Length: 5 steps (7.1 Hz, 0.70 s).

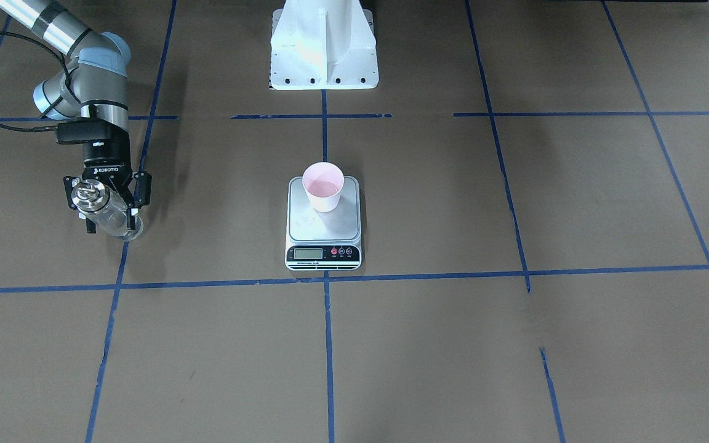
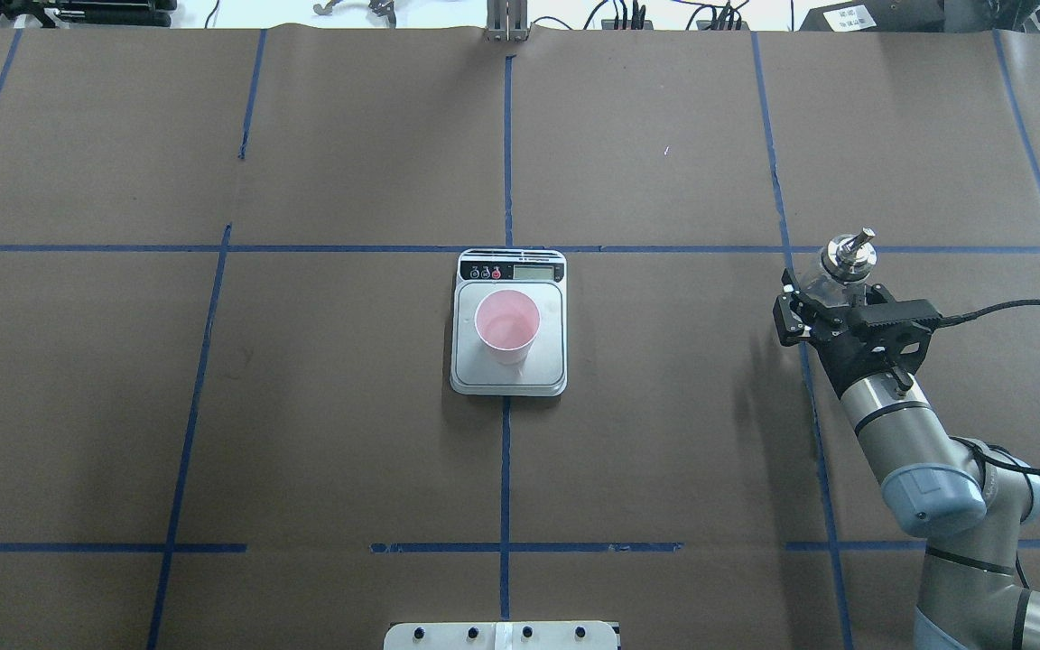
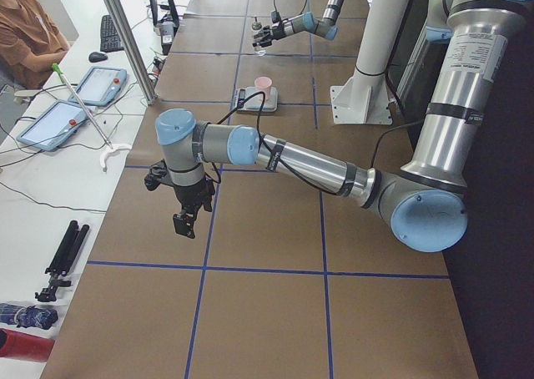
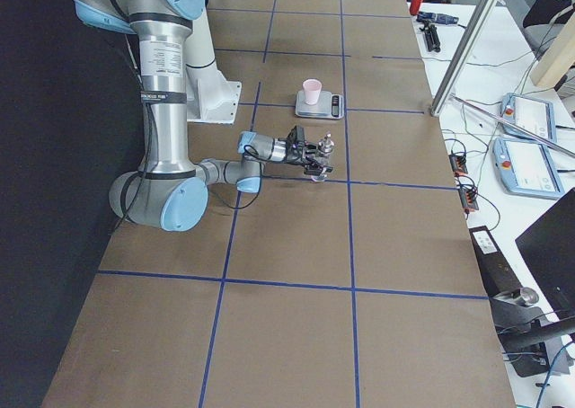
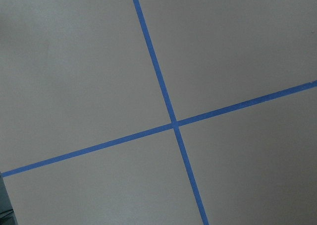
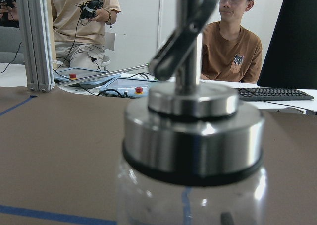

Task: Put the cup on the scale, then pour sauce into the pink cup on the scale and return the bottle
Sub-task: 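Lower the bottle toward the table with the right gripper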

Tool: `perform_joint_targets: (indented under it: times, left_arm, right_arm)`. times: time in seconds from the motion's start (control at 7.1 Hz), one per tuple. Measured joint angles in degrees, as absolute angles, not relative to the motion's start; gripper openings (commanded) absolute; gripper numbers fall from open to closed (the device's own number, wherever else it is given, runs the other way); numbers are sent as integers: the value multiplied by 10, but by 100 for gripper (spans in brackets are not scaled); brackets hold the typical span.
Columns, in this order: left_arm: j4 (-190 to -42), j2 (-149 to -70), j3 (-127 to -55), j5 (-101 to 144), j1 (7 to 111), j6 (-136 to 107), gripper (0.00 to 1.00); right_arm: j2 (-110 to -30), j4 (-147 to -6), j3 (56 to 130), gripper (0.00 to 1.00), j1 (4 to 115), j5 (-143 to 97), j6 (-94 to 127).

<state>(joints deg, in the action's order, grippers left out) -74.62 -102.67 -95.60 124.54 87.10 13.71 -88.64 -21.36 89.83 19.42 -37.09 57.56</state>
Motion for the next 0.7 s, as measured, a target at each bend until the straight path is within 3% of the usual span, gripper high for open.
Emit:
perform_joint_targets:
  times: [0.14, 0.28, 0.42, 0.7]
  left_arm:
    - [-746, -1028, -956, 1245, 871, 137, 100]
    - [-746, -1029, -955, 1245, 871, 137, 100]
    - [-746, -1030, -955, 1244, 871, 137, 100]
    - [-745, -1033, -955, 1244, 871, 136, 100]
  right_arm:
    - [-886, -214, 899, 70, 194, -371, 576]
    - [-885, -213, 900, 72, 194, -371, 576]
    - [-885, -213, 901, 98, 194, -371, 576]
    - [-883, -213, 900, 100, 194, -370, 577]
